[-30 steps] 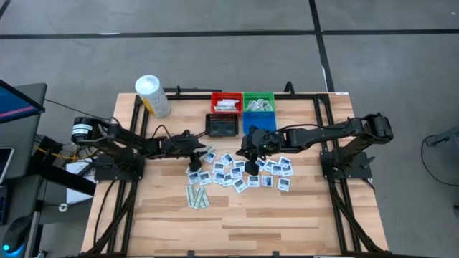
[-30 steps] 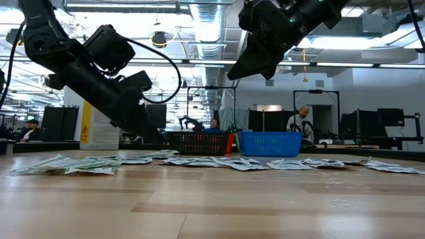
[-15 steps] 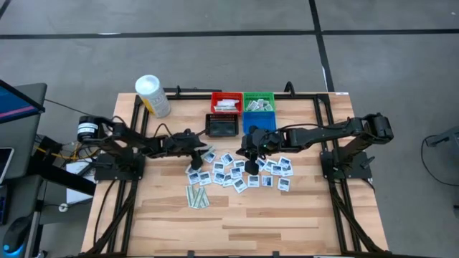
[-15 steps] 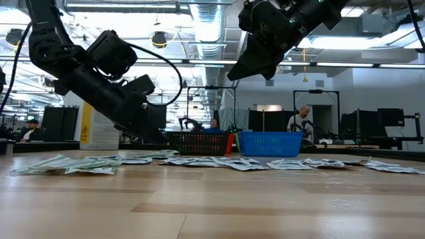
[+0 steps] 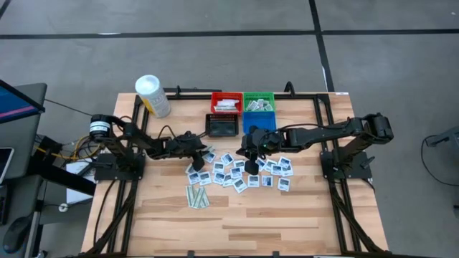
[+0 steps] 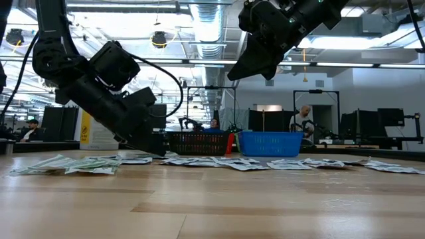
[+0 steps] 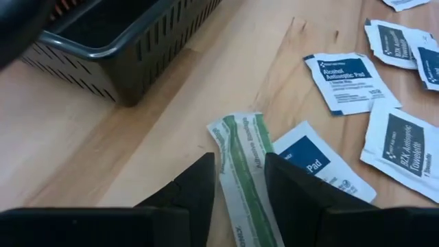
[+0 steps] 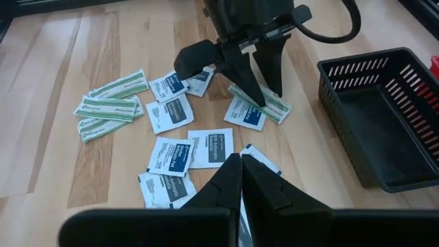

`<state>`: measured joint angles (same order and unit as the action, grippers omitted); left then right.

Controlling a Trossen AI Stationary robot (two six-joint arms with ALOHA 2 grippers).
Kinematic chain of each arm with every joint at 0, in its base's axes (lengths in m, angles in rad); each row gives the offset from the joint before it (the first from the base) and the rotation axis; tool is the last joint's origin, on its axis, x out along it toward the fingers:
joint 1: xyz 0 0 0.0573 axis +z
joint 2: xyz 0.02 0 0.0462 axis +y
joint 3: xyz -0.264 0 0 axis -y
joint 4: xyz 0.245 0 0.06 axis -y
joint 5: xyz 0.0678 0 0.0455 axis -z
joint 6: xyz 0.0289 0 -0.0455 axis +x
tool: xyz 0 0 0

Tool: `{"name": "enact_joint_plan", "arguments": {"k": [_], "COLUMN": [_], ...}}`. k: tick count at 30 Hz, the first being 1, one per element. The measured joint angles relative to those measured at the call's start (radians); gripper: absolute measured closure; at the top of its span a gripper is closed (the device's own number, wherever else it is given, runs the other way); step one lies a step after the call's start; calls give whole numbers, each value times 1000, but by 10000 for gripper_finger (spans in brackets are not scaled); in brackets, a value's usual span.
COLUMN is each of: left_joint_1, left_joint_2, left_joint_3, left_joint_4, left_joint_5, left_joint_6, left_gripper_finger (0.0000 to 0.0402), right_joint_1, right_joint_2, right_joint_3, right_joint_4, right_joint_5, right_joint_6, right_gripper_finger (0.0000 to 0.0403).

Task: Pick & Place First Aid Supplies
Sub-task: Put the bandage into the red basket

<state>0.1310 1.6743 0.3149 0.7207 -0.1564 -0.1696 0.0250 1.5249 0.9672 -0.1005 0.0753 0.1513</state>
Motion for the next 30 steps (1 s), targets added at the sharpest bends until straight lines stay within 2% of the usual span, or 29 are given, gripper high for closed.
{"name": "enact_joint_plan", "arguments": {"k": [3,8,10,18,25,30], "left_joint_1": [-2,-2,-2,-17,-59,-61], "left_joint_2": [3,-3,-4,-4,-4,-5], "left_joint_3": [1,1,1,0,0,0], "left_joint_4": [2,-3,-3,9,134,147], "left_joint_5": [-2,3,15,14,14,7], "left_joint_6": [0,-3,-23,-31,-15,14], "left_gripper_finger": [295,376,393,397,397,395], "right_joint_1": [0,0,0,1,1,1], "right_joint_2": [0,0,0,0,0,0], "right_joint_3": [0,0,0,0,0,0], "right_joint_4": [0,0,0,-1,-2,-7], "right_joint_5": [0,0,0,0,0,0], "right_joint_6": [0,8,10,19,26,26], "right_gripper_finger": [397,397,397,397,397,397]}}
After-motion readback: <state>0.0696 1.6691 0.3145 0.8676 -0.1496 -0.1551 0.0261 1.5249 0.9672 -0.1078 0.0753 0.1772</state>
